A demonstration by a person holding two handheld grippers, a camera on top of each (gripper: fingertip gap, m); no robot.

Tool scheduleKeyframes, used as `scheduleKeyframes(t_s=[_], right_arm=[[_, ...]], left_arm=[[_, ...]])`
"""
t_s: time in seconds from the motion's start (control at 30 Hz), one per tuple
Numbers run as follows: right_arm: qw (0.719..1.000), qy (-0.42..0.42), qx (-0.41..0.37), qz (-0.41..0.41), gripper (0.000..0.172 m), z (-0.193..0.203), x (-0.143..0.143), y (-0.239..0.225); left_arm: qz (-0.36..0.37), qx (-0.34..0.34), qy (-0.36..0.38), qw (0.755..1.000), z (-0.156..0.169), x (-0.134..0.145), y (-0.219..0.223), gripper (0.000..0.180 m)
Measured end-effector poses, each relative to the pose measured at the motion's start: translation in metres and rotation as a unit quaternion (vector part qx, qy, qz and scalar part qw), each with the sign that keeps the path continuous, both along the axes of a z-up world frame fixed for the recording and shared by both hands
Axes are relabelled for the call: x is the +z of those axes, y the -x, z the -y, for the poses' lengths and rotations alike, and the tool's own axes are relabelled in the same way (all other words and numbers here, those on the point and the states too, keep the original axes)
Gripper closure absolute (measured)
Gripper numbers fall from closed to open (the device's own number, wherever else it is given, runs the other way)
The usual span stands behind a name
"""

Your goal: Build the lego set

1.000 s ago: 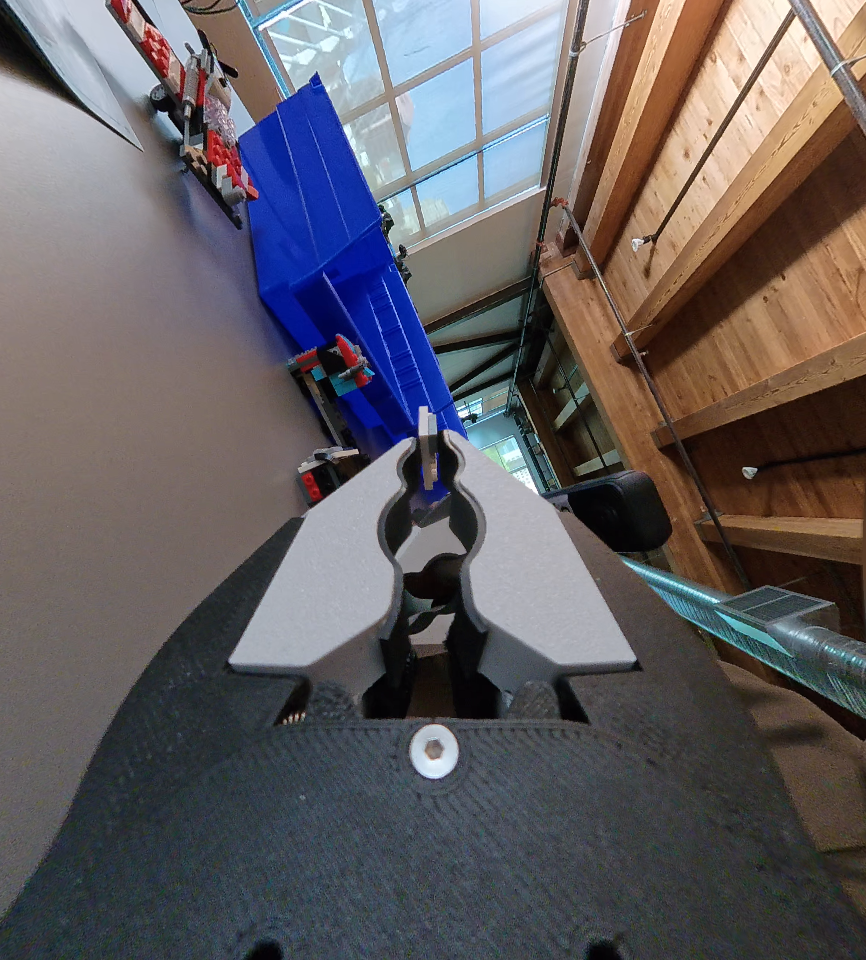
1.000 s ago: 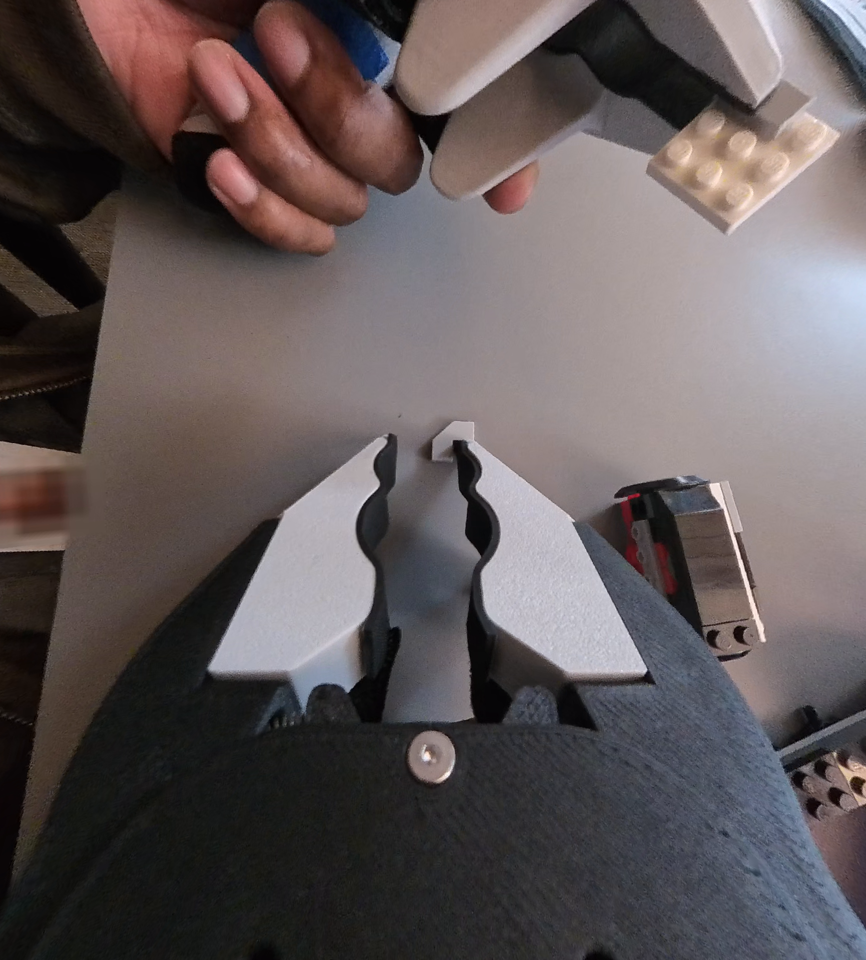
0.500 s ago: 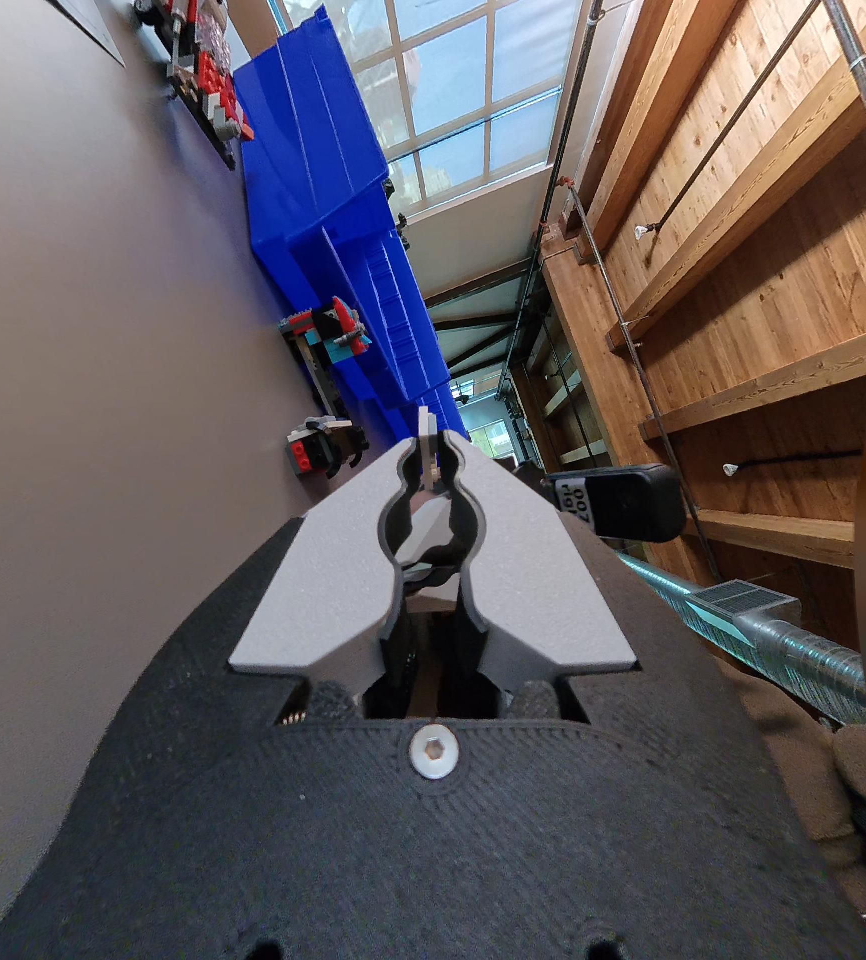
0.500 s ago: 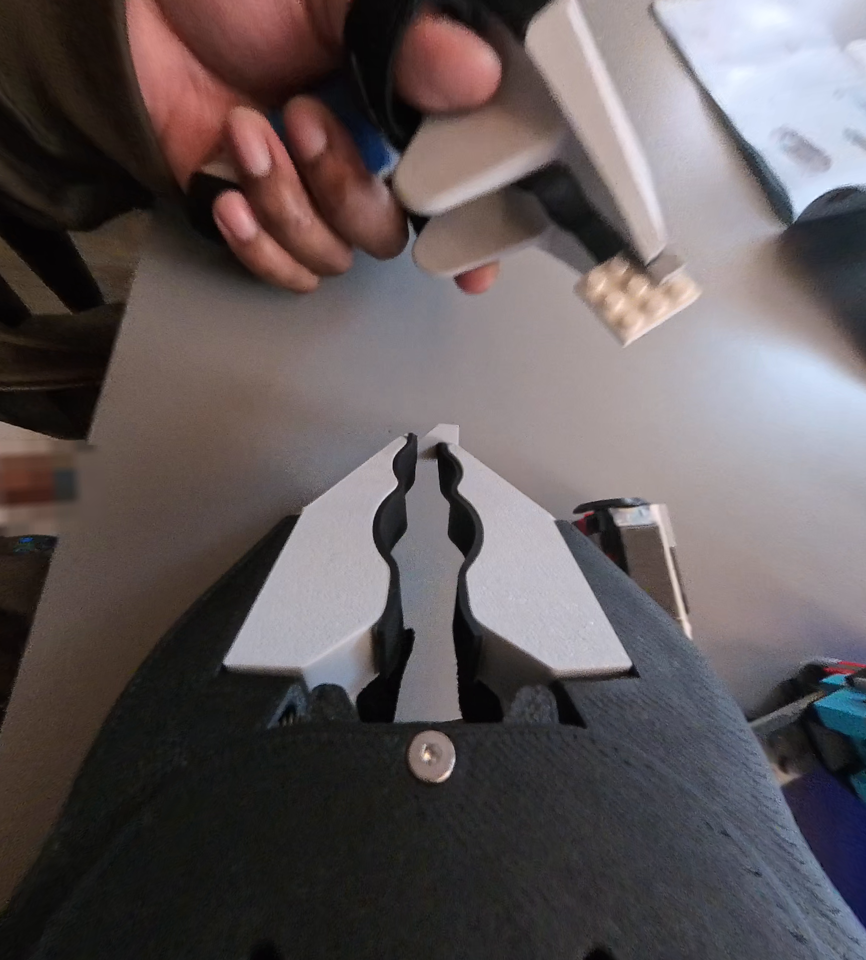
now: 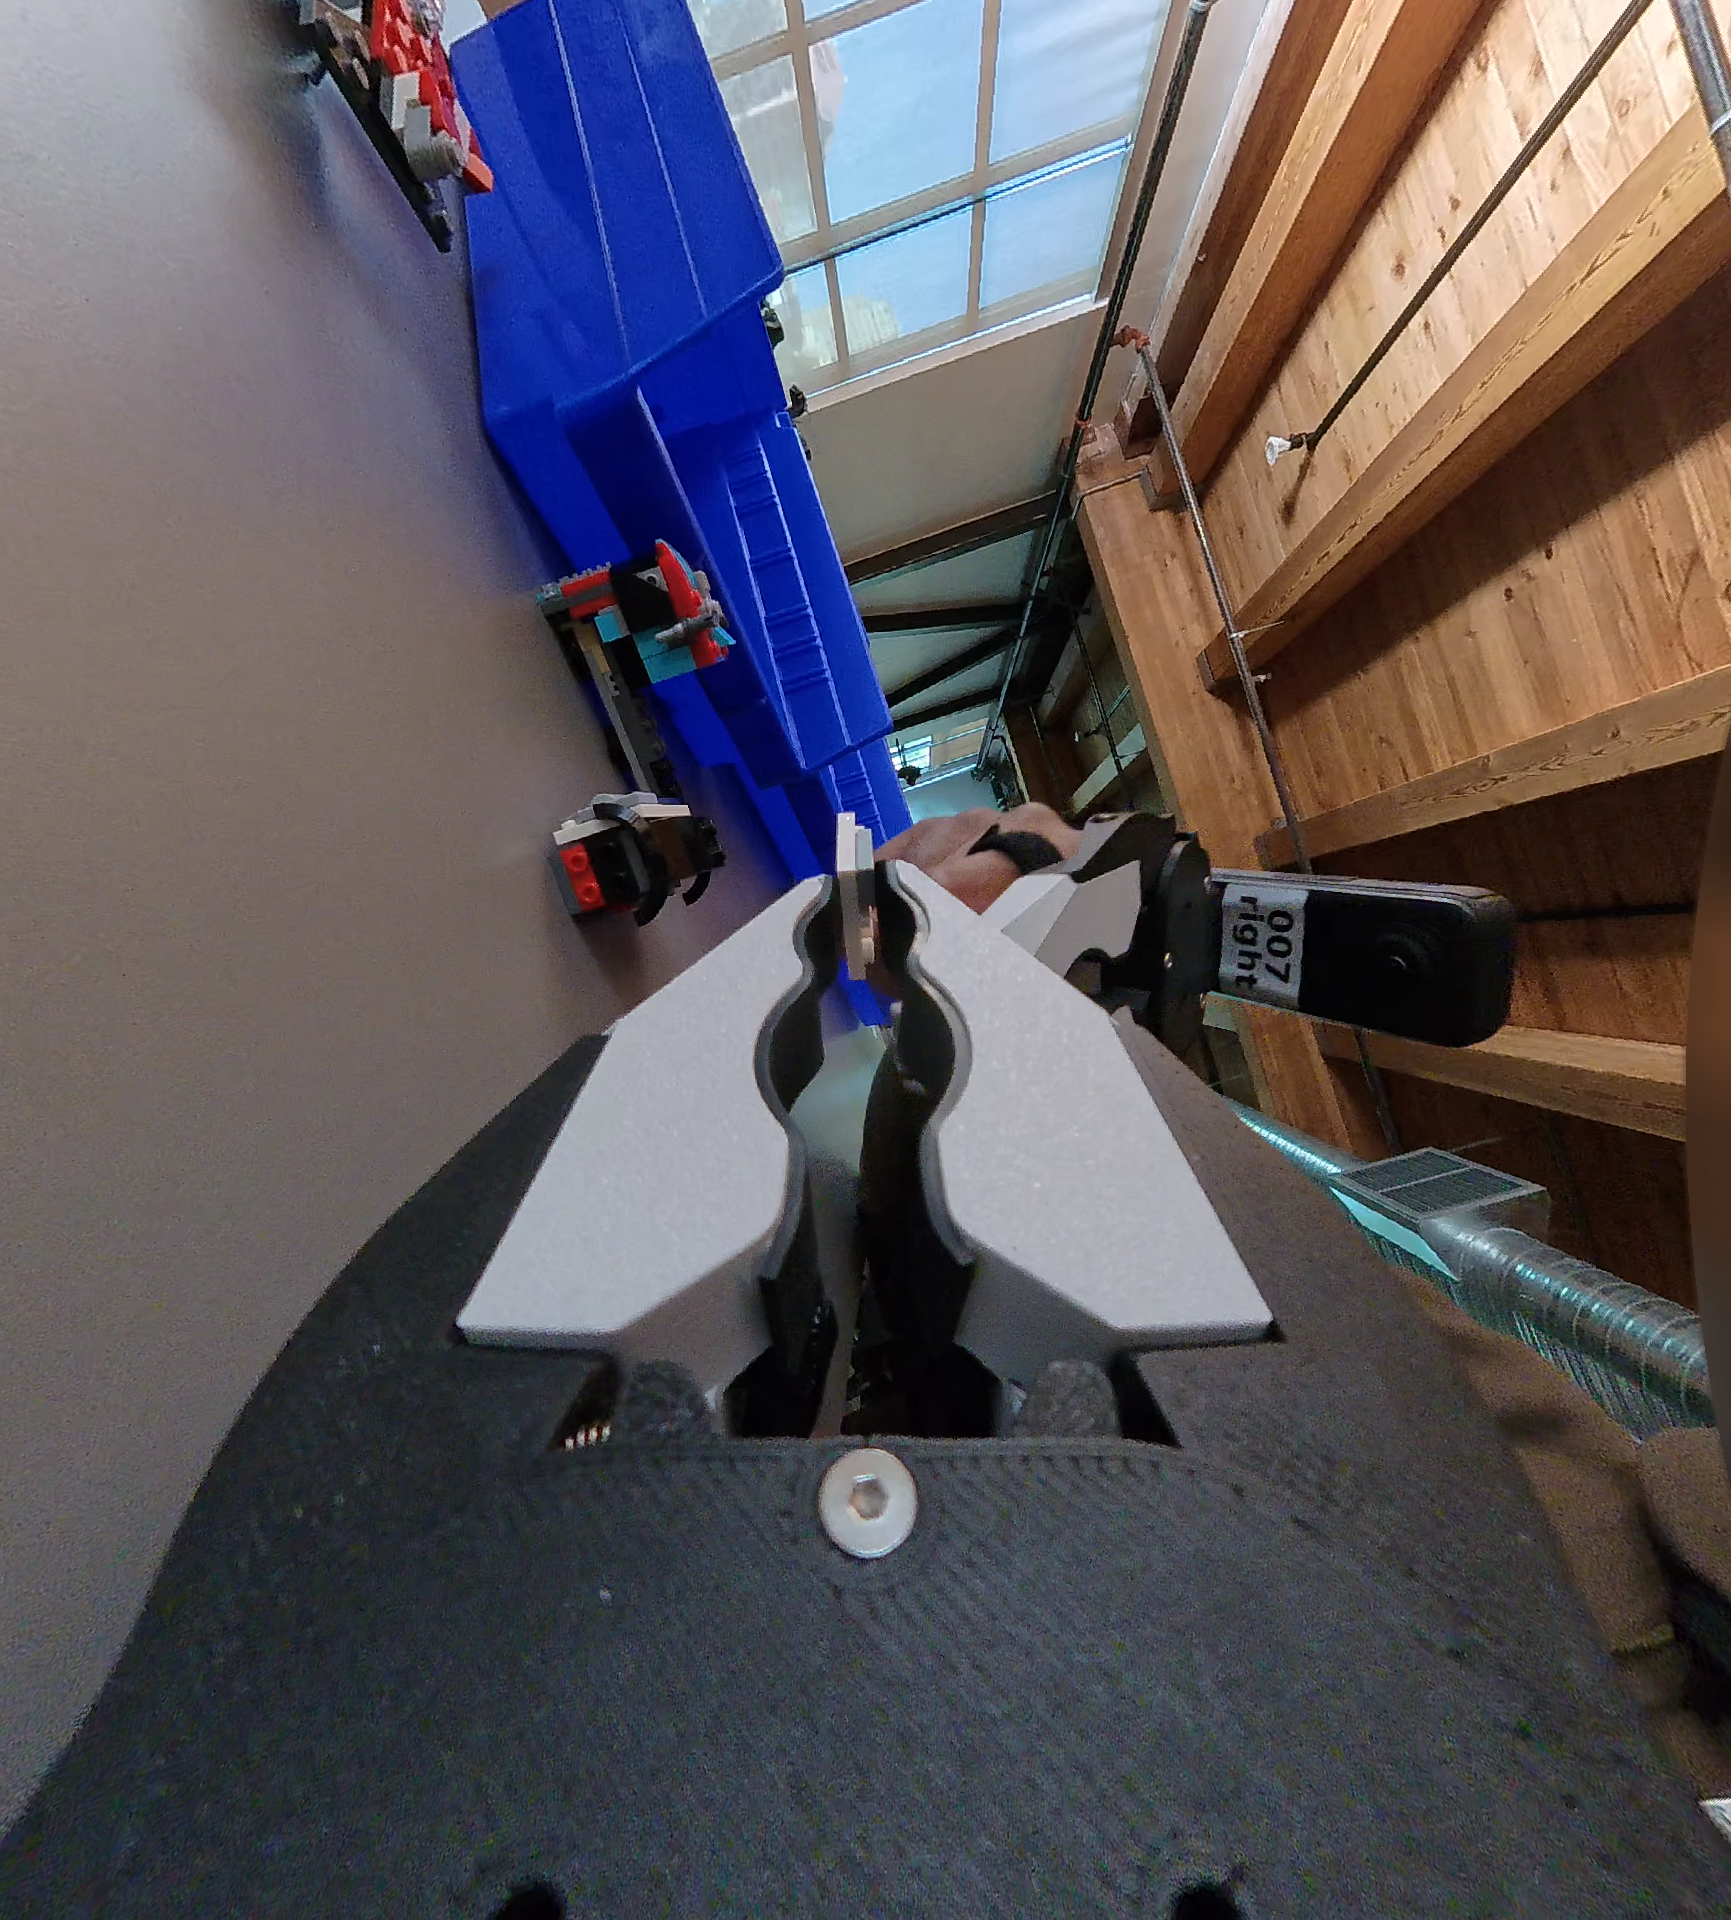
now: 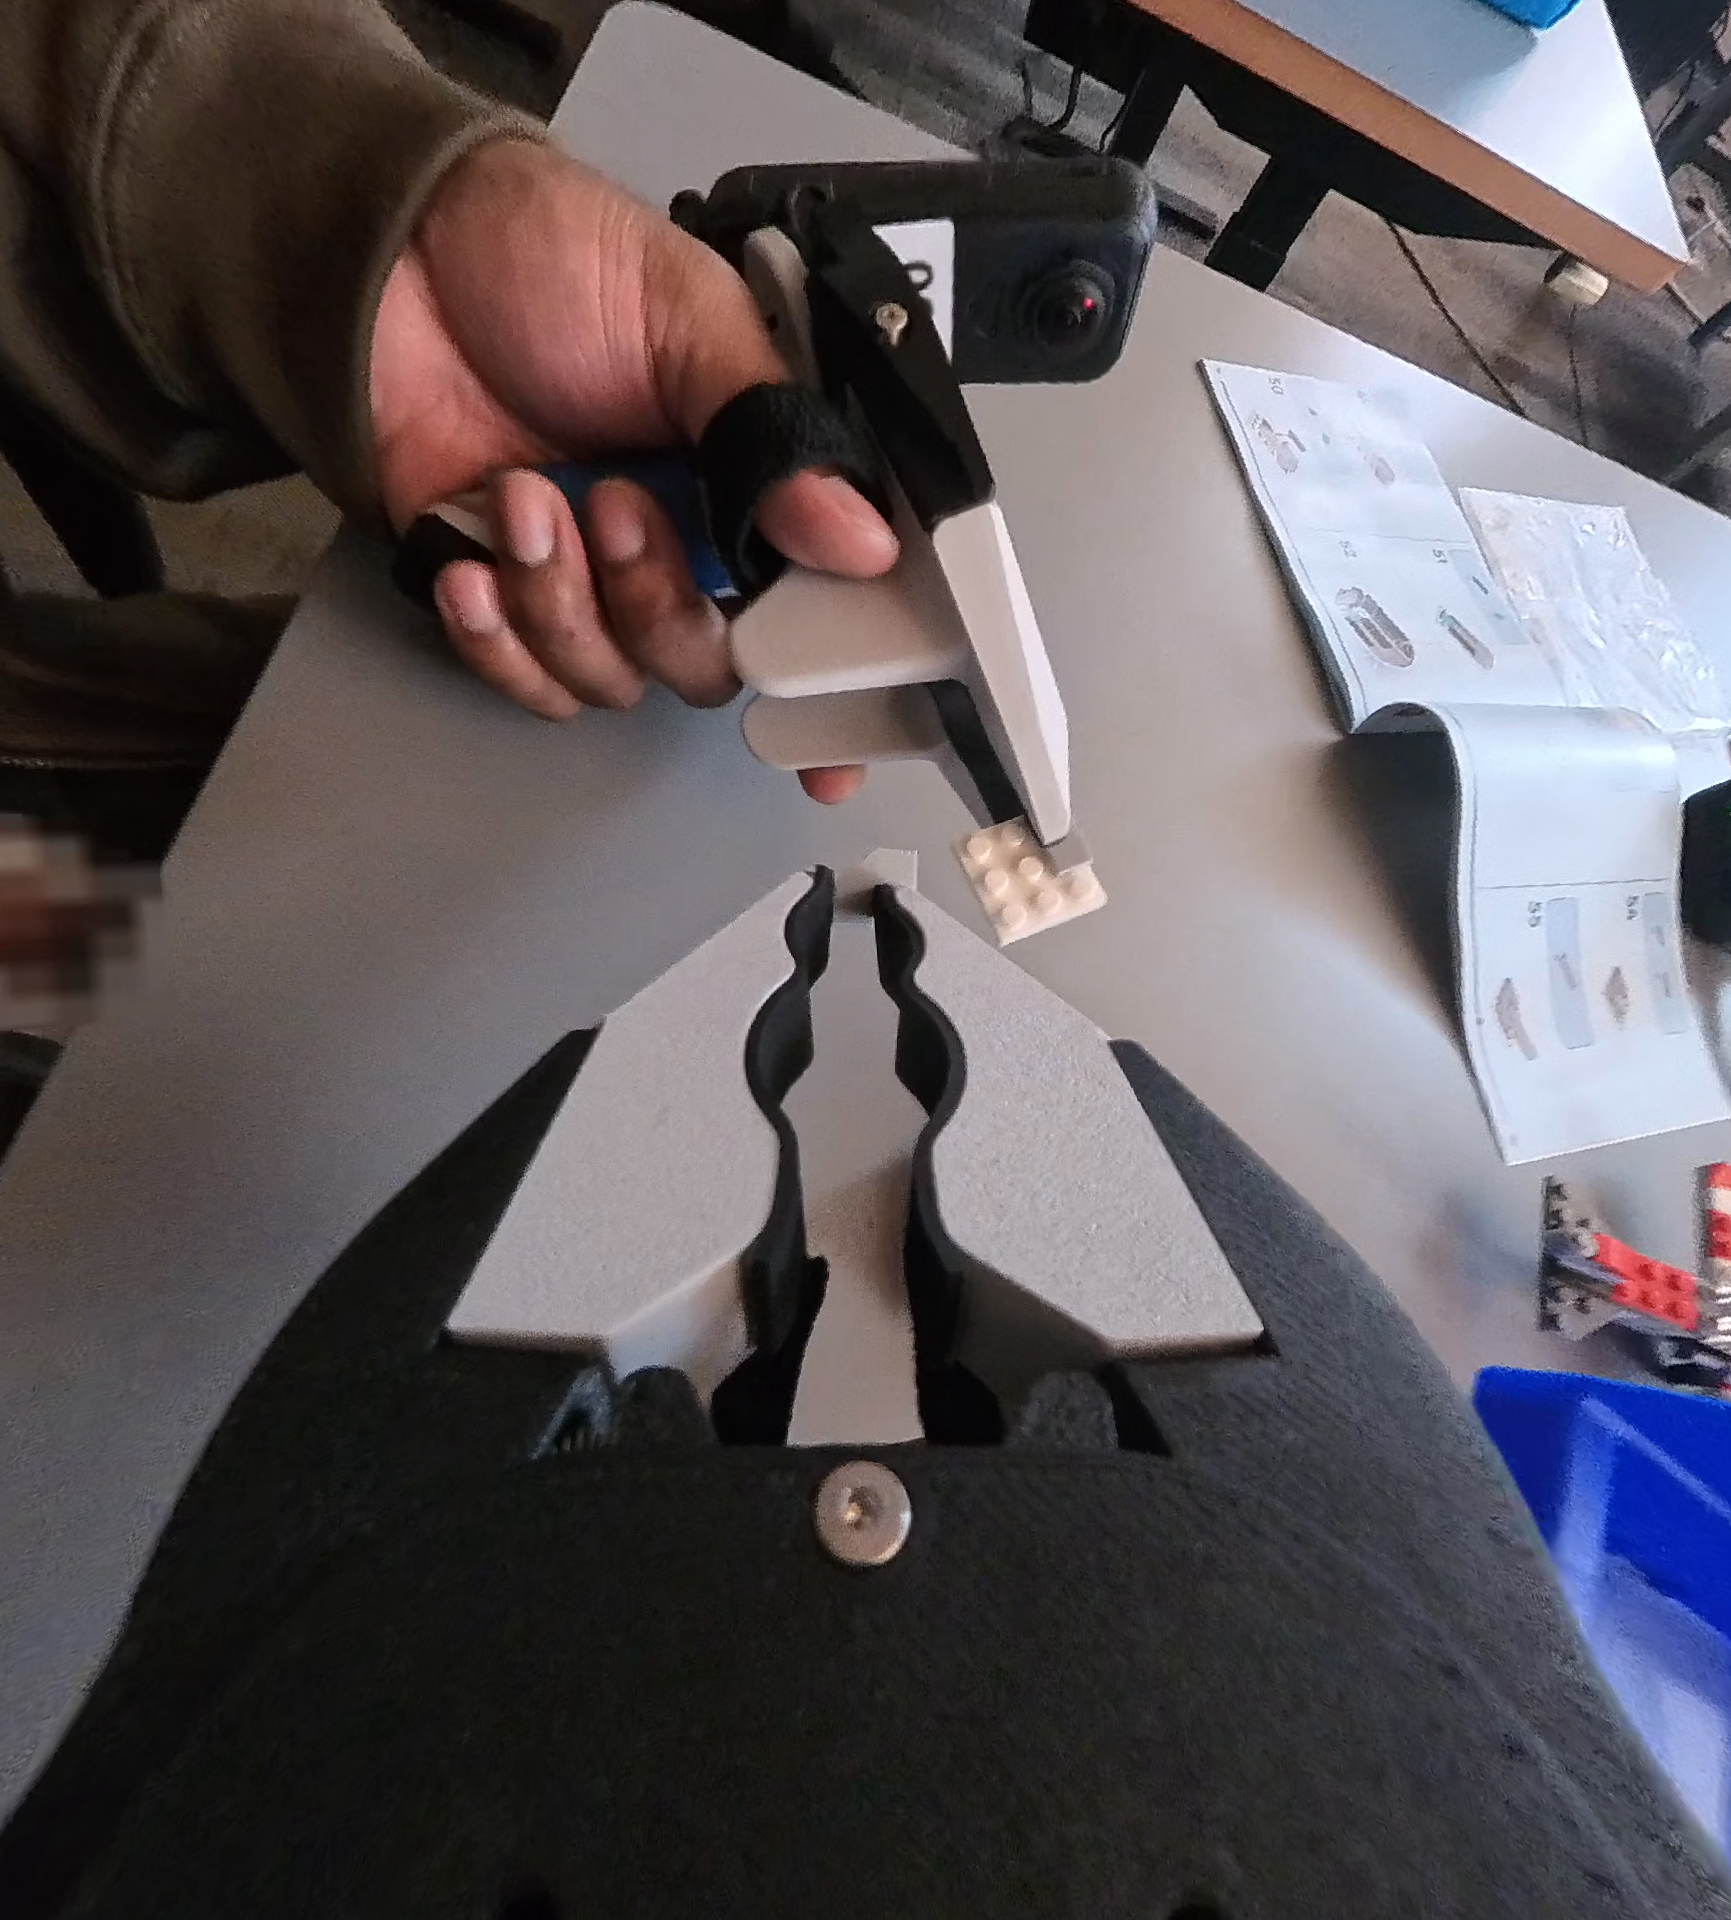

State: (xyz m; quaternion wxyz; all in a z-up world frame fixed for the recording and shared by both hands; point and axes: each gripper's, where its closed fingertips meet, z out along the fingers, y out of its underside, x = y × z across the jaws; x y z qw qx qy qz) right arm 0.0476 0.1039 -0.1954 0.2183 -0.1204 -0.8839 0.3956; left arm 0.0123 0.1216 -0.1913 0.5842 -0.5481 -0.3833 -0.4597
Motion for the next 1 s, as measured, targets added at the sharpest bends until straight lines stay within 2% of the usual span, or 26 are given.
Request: scheduleKeyframes(t_s=[0.1, 0.37, 1.0], right_arm=[[0.999, -0.035, 0.018, -0.018, 0.163, -0.001, 0.003, 0.011], [0.997, -0.053, 0.056, -0.02, 0.163, 0.004, 0.002, 0.025], [0.996, -0.061, 0.048, -0.041, 0.162, 0.005, 0.0, 0.033]], left_arm=[[0.004, 0.0, -0.001, 1.0, 0.0, 0.0, 0.0, 0.173], [0.021, 0.009, -0.011, 1.0, 0.006, 0.0, 0.005, 0.174], [0.032, 0.016, -0.013, 0.999, 0.008, -0.002, 0.008, 0.173]])
